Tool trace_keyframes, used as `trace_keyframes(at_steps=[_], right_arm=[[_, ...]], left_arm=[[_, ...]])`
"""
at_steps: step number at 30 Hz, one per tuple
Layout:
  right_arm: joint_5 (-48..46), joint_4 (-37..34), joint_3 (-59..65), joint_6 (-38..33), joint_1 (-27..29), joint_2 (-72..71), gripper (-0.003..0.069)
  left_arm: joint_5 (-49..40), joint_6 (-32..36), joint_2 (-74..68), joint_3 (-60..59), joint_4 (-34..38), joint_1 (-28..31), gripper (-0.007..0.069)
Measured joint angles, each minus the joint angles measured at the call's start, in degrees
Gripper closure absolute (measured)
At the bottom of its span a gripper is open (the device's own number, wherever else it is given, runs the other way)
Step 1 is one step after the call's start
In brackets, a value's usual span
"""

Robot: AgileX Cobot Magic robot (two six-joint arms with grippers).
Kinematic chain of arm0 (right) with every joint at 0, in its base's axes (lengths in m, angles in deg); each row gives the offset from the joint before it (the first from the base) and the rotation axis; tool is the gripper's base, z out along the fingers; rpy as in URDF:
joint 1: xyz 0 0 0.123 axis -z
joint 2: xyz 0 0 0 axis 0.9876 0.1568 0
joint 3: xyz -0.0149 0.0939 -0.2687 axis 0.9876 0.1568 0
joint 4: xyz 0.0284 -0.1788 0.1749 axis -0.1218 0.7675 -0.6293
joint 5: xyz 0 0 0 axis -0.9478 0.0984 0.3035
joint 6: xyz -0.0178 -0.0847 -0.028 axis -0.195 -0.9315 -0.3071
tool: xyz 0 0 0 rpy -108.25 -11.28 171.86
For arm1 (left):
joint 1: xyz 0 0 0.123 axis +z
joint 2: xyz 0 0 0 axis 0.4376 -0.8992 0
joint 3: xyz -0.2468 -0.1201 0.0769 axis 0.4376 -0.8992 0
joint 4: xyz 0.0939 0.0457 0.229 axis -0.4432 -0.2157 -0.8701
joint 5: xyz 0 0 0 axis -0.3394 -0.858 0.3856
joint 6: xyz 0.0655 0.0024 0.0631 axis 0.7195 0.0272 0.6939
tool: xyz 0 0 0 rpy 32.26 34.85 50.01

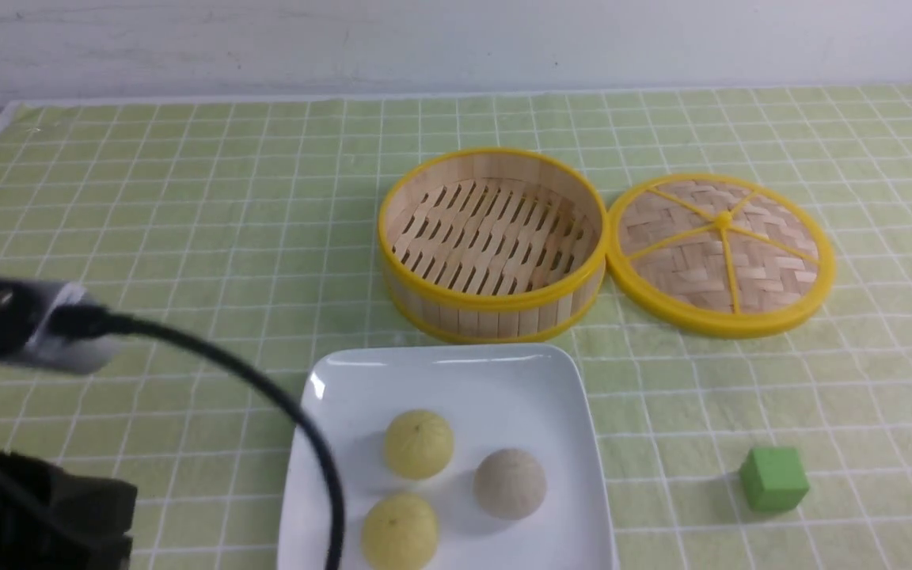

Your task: Put the steamed buns into the plate on the green tablecloth.

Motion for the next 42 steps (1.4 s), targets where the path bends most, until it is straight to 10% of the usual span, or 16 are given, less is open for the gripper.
trace_keyframes(at_steps=[10, 31, 42], right_arm=[[0.0, 0.12, 0.0, -0.9, 0.02, 0.0, 0.0523], [-0.06, 0.16, 0.0, -0.9, 0.02, 0.0, 0.0505], [-0.06, 0.16, 0.0, -0.9, 0.02, 0.0, 0.0491]], left_arm=[[34.19, -4.5, 21.38, -20.93, 0.6, 0.0, 0.0622], [35.53, -1.25, 22.27, -26.72, -2.76, 0.43, 0.0605], [41.49, 6.03, 28.91, -37.83, -4.97, 18.41, 0.0592]])
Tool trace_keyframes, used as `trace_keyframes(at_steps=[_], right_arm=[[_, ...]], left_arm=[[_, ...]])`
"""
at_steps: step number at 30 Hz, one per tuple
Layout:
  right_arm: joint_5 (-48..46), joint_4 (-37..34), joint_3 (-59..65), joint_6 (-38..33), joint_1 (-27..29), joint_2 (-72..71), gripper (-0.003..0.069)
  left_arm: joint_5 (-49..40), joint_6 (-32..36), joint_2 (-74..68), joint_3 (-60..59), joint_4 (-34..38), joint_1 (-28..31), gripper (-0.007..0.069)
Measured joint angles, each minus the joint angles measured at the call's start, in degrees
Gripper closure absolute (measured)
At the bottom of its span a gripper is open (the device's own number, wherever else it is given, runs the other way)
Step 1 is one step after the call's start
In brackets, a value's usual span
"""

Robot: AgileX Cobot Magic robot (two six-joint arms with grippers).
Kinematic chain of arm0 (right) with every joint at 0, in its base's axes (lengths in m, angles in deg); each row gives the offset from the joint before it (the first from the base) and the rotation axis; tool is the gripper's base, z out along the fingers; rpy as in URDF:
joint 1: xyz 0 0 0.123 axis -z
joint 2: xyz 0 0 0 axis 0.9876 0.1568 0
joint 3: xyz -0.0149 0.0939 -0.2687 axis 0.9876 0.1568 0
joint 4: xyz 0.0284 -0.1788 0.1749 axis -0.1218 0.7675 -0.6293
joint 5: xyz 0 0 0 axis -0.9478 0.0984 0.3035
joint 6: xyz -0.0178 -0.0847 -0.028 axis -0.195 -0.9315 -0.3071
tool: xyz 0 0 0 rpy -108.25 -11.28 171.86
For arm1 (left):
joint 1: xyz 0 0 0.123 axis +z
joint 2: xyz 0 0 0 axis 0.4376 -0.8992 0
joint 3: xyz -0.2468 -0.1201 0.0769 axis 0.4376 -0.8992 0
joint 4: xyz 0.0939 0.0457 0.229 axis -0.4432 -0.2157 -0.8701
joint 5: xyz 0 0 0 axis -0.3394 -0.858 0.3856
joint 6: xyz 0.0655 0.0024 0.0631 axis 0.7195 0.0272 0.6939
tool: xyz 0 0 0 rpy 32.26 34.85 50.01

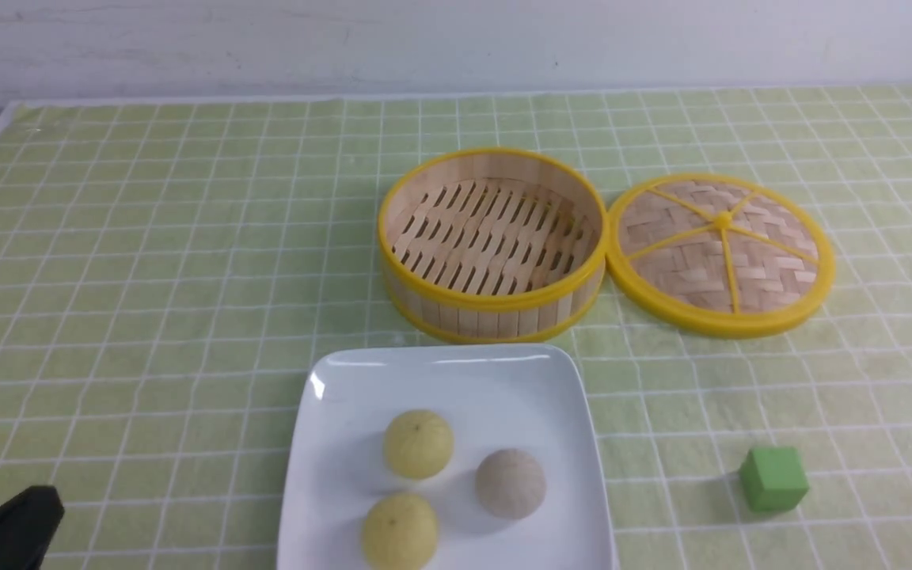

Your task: Put the steamed buns into the plate on the green tablecloth.

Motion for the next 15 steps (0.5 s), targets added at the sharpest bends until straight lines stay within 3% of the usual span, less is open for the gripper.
trace_keyframes(at_steps=[8, 15], right_arm=[[0.0, 0.0, 0.0, 0.0, 0.0, 0.0, 0.0484], [0.0, 0.0, 0.0, 0.0, 0.0, 0.0, 0.047]], left_arm=[[-5.83, 0.21, 8.97, -4.38, -2.87, 8.28, 0.0587], [-9.86, 0.21, 8.97, -4.38, -4.27, 8.8, 0.0578]])
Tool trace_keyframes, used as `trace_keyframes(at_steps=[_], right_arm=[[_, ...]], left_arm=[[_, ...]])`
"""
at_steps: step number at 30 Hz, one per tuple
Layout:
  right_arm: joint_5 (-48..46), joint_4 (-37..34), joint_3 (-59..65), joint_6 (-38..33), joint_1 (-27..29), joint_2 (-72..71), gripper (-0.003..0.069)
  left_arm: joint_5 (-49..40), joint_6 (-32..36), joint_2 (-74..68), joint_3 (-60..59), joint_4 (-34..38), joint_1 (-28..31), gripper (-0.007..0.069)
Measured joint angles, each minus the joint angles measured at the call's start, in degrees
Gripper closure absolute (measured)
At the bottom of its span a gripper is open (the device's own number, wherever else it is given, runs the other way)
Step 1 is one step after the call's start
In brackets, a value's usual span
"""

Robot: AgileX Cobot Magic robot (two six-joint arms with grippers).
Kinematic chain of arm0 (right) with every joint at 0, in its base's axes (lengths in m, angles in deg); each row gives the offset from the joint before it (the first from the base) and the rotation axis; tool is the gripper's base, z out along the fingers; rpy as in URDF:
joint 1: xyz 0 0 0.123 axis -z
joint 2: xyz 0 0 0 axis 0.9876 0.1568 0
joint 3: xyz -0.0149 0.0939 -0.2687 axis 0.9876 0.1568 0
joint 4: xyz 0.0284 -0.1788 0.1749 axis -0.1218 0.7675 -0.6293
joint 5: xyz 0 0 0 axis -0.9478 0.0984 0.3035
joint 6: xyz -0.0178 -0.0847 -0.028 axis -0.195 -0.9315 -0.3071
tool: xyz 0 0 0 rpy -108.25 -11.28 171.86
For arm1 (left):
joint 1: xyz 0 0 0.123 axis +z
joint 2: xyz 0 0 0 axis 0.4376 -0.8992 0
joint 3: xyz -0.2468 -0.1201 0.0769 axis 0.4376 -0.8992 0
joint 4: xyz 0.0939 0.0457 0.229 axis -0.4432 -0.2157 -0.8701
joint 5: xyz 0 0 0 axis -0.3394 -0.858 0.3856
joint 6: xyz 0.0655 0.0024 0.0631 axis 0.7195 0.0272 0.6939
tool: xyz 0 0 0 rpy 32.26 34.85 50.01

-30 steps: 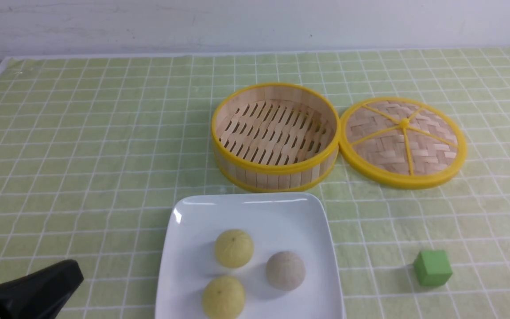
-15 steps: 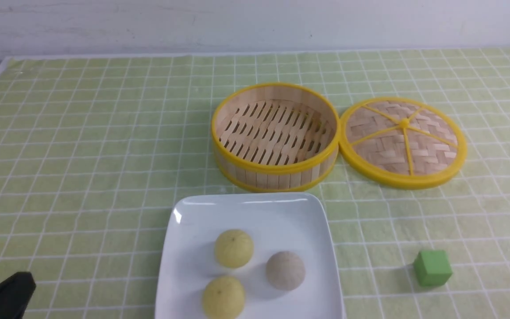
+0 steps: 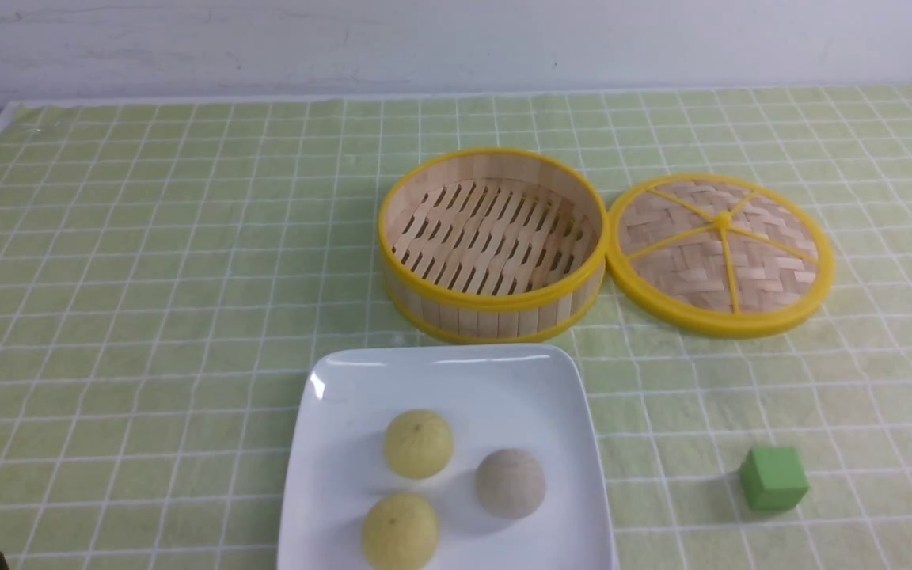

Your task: Put the steamed buns into the plate on the green tablecloth.

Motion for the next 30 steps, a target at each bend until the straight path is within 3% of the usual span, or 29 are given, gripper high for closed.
trace_keyframes(at_steps=[30], right_arm=[[0.0, 0.0, 0.0, -0.01, 0.11, 0.0, 0.0435]], left_arm=[[-0.42, 0.02, 0.0, 0.05, -0.11, 0.0, 0.0556]])
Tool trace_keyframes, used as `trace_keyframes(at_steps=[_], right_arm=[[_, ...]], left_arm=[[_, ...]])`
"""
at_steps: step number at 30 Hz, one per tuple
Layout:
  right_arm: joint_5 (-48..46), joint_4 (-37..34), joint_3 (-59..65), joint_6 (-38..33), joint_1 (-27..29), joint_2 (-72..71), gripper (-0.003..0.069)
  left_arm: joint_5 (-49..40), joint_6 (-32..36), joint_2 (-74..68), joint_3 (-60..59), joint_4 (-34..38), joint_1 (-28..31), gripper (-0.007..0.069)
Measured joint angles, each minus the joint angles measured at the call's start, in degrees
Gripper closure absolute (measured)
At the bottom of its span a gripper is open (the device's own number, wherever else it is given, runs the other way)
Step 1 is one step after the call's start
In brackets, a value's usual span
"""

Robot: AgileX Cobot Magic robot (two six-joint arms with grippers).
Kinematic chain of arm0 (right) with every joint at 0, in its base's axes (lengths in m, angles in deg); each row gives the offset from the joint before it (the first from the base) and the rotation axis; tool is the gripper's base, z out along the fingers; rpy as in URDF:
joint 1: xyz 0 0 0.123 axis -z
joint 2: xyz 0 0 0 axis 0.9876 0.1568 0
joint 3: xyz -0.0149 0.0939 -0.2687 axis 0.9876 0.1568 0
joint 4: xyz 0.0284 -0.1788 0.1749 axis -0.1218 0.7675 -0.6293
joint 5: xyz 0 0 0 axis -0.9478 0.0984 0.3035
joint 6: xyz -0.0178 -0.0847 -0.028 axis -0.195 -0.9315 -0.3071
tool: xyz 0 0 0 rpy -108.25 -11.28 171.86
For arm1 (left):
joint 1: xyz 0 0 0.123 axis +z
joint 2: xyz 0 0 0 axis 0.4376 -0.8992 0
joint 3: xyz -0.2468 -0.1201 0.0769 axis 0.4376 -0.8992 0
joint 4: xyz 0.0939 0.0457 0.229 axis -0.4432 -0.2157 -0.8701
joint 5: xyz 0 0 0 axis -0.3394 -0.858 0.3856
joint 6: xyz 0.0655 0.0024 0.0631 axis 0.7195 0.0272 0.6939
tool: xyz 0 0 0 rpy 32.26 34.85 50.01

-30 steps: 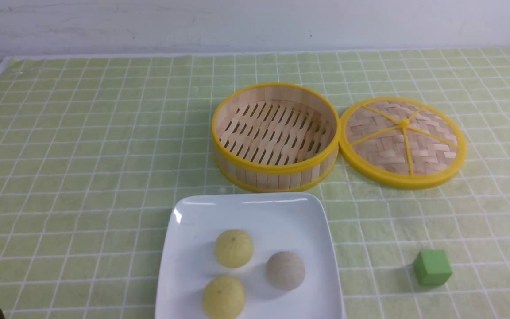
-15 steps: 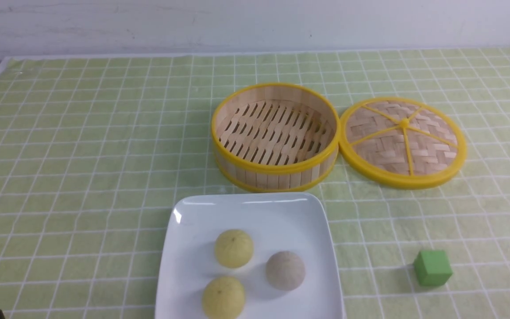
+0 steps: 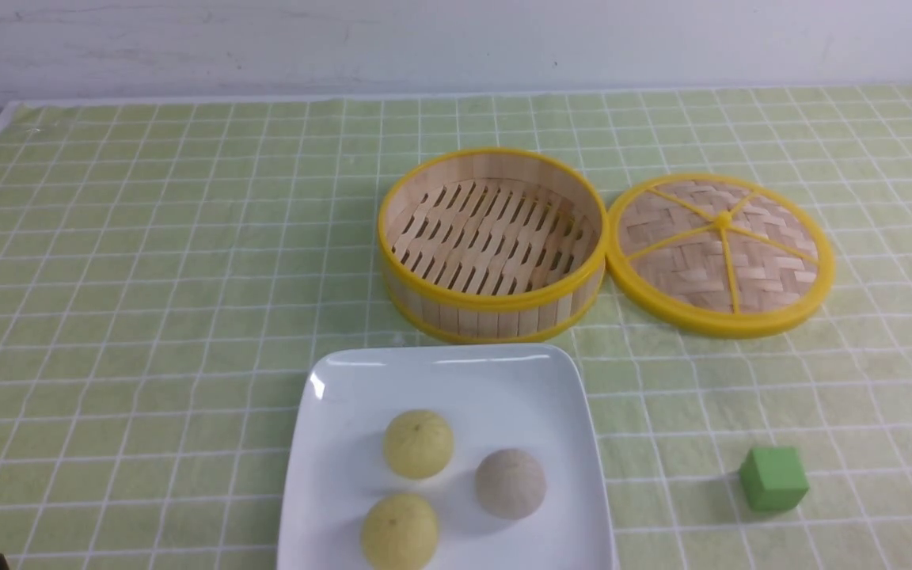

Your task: Put the steamed buns into the plate on the green tablecloth.

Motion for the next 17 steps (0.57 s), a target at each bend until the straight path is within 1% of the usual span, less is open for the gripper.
trace_keyframes(at_steps=[17], right_arm=[[0.0, 0.0, 0.0, 0.0, 0.0, 0.0, 0.0422]], left_arm=[[0.0, 0.0, 0.0, 0.0, 0.0, 0.0, 0.0535]])
